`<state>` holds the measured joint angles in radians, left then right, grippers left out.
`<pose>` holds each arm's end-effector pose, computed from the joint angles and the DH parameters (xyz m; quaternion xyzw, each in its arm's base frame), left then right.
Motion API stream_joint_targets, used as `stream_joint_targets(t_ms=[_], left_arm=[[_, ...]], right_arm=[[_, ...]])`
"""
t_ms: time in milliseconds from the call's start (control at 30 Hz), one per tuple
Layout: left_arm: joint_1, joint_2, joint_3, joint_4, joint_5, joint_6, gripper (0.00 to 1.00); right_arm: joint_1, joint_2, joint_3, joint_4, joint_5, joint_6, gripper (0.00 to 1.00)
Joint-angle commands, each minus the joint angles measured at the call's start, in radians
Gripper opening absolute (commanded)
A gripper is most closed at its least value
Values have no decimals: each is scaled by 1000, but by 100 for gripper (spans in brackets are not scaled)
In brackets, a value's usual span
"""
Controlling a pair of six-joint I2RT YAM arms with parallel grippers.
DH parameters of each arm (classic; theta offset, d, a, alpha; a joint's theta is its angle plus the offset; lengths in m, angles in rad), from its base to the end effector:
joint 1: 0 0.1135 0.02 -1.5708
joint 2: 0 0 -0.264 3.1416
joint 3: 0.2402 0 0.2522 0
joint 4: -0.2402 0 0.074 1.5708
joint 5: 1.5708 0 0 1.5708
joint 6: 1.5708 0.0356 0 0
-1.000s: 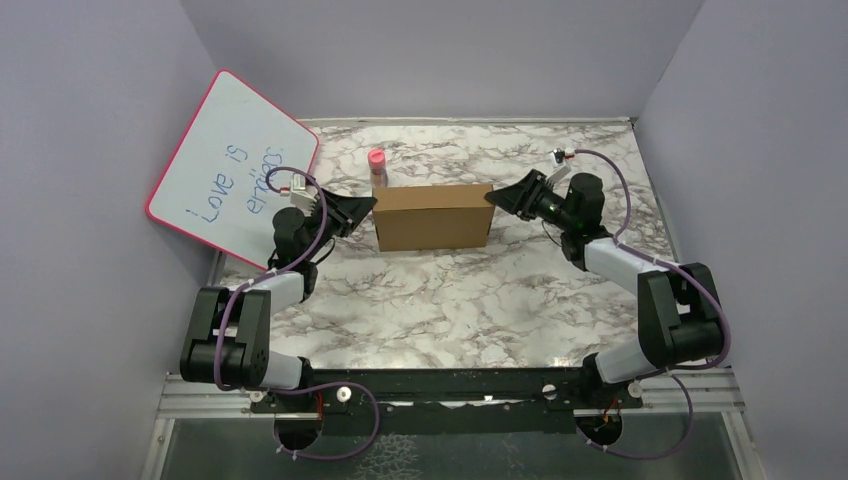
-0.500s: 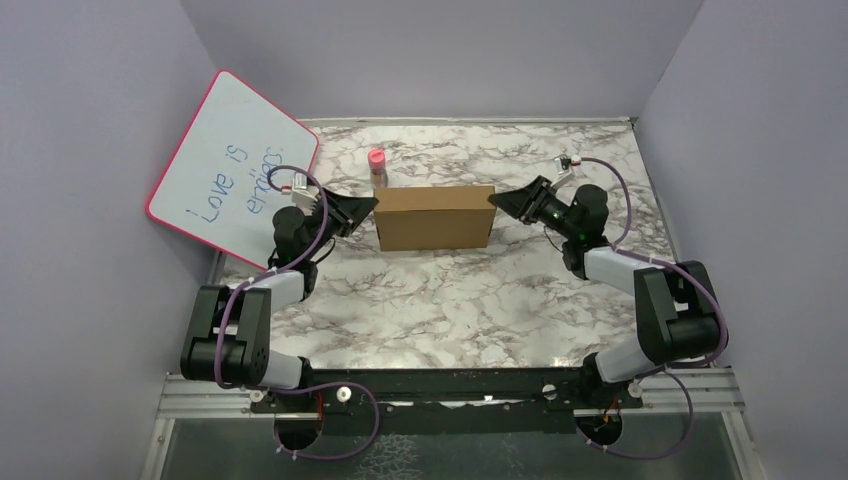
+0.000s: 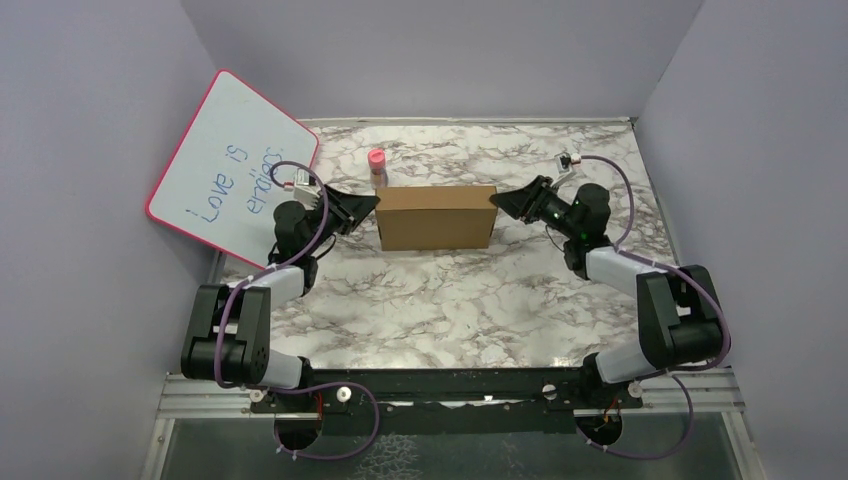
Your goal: Fold the paper box
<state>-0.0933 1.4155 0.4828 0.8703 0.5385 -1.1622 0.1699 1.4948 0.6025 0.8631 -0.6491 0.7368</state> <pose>0.2747 -0.0440 0.2068 -0.2011 0.6974 -0.5446 0.4203 0.2947 0.0724 0.2207 -0.0231 0.7149 0.4949 0.4934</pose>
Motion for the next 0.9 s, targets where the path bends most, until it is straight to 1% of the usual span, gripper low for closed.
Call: stream_joint_targets(t_ms=[0, 67, 133, 167, 200, 233, 267, 333, 400, 467, 500, 567, 633, 700, 733, 767, 867], left_arm=[[-16, 13, 26, -266, 90, 65, 22], [-14, 0, 60, -312, 85, 94, 28], [-12, -13, 97, -359, 77, 126, 34], [-10, -18, 116, -381, 73, 141, 37], [-9, -21, 134, -403, 70, 159, 40], [-9, -24, 154, -422, 68, 171, 43], [-9, -26, 171, -442, 69, 186, 46], [-8, -33, 220, -497, 65, 227, 52], [-9, -45, 272, -577, 46, 297, 57], [-9, -65, 328, -667, 14, 372, 61], [-8, -78, 356, -708, -5, 411, 63], [-8, -107, 407, -791, -53, 489, 70], [-7, -141, 441, -859, -99, 551, 77], [-6, -175, 460, -916, -138, 607, 86], [-5, -193, 466, -940, -154, 634, 92], [0, -215, 470, -958, -163, 659, 97], [26, -279, 467, -1003, -188, 725, 99]], right_arm=[[4, -33, 58, -331, -27, -118, 42], [3, -57, 109, -379, -20, -141, 51], [4, -71, 157, -411, -37, -178, 63], [3, -75, 179, -418, -55, -203, 73], [5, -82, 202, -430, -62, -222, 87], [4, -89, 221, -438, -62, -237, 94], [4, -96, 236, -445, -61, -251, 97], [3, -110, 264, -459, -55, -283, 100], [4, -116, 303, -479, -81, -320, 100], [4, -102, 371, -556, -98, -367, 100], [4, -96, 395, -562, -126, -385, 100], [4, -94, 415, -533, -199, -415, 100], [4, -96, 418, -479, -237, -426, 100], [4, -95, 424, -445, -250, -441, 100], [4, -89, 445, -460, -268, -474, 100], [5, -76, 484, -519, -295, -534, 100], [26, -28, 637, -808, -314, -738, 100]])
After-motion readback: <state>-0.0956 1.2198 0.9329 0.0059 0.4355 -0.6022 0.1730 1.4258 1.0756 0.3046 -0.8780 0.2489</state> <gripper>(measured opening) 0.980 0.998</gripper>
